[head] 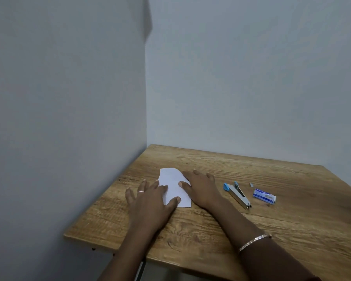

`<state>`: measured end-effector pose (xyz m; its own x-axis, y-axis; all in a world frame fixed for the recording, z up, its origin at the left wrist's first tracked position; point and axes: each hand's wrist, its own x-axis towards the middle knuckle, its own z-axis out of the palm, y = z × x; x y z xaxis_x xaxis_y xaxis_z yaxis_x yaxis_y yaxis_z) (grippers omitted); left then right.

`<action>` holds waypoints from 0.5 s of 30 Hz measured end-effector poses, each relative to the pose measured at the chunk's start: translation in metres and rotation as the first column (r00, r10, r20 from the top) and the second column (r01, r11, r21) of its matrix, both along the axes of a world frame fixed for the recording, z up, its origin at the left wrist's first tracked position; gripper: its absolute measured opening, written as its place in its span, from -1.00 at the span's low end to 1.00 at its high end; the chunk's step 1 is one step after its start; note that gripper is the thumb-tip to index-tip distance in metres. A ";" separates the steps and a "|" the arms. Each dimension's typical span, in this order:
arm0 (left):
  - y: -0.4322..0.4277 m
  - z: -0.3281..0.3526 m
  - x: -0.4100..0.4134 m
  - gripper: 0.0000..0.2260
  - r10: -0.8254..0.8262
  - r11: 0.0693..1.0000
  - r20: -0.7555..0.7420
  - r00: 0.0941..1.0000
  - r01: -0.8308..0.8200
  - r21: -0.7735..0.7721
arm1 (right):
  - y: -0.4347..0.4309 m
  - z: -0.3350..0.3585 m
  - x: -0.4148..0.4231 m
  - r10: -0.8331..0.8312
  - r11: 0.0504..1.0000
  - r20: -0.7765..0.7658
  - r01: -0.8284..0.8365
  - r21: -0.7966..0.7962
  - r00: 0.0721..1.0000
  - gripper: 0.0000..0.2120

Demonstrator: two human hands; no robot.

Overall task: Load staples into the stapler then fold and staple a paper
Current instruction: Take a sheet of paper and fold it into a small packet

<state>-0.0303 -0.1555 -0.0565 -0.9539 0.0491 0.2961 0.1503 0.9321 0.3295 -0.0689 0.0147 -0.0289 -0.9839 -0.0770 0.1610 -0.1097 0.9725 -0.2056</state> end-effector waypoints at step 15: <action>-0.001 0.003 0.004 -0.45 -0.014 0.996 -0.018 1.000 0.016 0.084 | 0.005 0.004 0.008 -0.254 0.370 -0.107 -0.006 -0.929 0.961 -0.53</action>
<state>-0.0259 -0.1562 -0.0537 -0.9480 0.0379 0.3162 0.1705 0.8990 0.4035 -0.0608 0.0198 -0.0245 -0.9011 0.3652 0.2337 -0.1676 0.2037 -0.9646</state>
